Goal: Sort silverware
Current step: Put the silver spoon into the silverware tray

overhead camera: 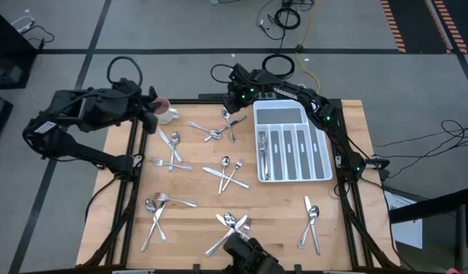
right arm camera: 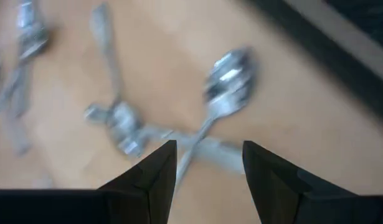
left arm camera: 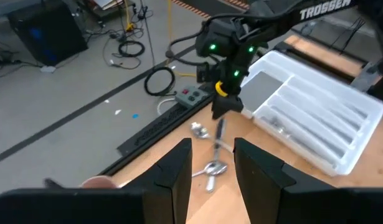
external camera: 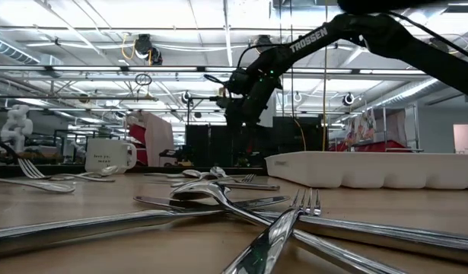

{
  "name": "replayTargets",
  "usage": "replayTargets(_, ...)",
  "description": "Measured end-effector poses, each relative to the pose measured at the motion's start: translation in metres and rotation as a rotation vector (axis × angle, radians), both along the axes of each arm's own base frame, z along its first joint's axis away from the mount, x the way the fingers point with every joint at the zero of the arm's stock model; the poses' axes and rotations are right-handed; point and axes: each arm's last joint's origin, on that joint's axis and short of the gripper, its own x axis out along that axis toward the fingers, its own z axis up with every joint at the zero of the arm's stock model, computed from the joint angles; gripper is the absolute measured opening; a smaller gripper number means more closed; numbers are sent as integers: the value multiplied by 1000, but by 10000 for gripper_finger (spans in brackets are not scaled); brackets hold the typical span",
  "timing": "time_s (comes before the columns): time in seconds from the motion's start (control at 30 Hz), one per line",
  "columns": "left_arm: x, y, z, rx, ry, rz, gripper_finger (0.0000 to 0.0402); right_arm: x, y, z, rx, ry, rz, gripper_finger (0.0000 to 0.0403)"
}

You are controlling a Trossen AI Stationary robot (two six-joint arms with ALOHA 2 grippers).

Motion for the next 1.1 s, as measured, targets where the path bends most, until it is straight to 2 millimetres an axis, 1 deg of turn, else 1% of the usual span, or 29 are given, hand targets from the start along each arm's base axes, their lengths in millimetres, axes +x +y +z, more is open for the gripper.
replayTargets(0.07, 14, 0, -8, 0, -20, -7, 125, -3, 5, 7, 50, -26, 52, 173)
replayTargets(0.13, 31, 3, -22, 13, -6, -5, 125, -8, 10, 20, 75, -33, 85, 173)
replayTargets(0.2, 49, 9, -42, 19, 15, 21, 125, -18, 15, 36, 70, -25, 115, 173)
replayTargets(0.3, 77, 28, -77, -18, 41, 74, 125, -37, 22, 61, 34, 28, 163, 173)
replayTargets(0.37, 92, 45, -101, -73, 49, 87, 125, -53, 27, 80, -1, 65, 183, 173)
replayTargets(0.43, 107, 67, -122, -121, 33, 108, 125, -70, 32, 102, -50, 101, 188, 173)
replayTargets(0.53, 124, 105, -144, -161, -19, 159, 125, -92, 41, 131, -133, 143, 161, 173)
replayTargets(0.63, 140, 147, -164, -234, -107, 141, 125, -110, 53, 158, -203, 140, 154, 173)
replayTargets(0.73, 149, 189, -188, -349, -218, 127, 125, -129, 68, 185, -245, 105, 157, 173)
replayTargets(0.83, 153, 224, -211, -455, -230, 152, 125, -147, 82, 207, -288, 69, 163, 173)
replayTargets(0.93, 157, 249, -229, -527, -231, 136, 125, -164, 96, 226, -330, 25, 155, 173)
replayTargets(1.03, 165, 267, -242, -587, -242, 95, 125, -178, 107, 242, -369, -14, 149, 173)
replayTargets(1.1, 167, 277, -253, -651, -210, 99, 125, -186, 113, 249, -388, -34, 146, 173)
